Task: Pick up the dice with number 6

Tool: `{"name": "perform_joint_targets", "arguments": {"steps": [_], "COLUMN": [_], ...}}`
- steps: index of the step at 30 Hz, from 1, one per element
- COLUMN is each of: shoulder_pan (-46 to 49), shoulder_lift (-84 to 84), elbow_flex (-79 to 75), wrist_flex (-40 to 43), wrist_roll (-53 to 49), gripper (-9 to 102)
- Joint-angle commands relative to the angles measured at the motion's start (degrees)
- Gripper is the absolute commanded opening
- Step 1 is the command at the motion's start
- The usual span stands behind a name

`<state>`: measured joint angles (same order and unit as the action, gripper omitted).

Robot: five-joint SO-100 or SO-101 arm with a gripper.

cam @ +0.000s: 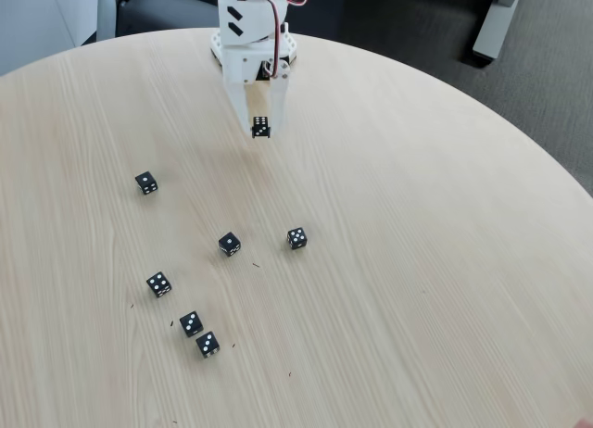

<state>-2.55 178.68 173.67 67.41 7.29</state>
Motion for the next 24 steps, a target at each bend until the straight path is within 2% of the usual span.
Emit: {"name": "perform_joint_targets", "arguments": {"steps": [1,24], "shoulder_pan": [0.4,0.4], "shoulder_lift": [0.4,0.4], "elbow_flex": [-0.3,-0.3], "wrist_flex": [0.3,0.3], "wrist_roll": [0.3,-0.2], "gripper": [0,0]}}
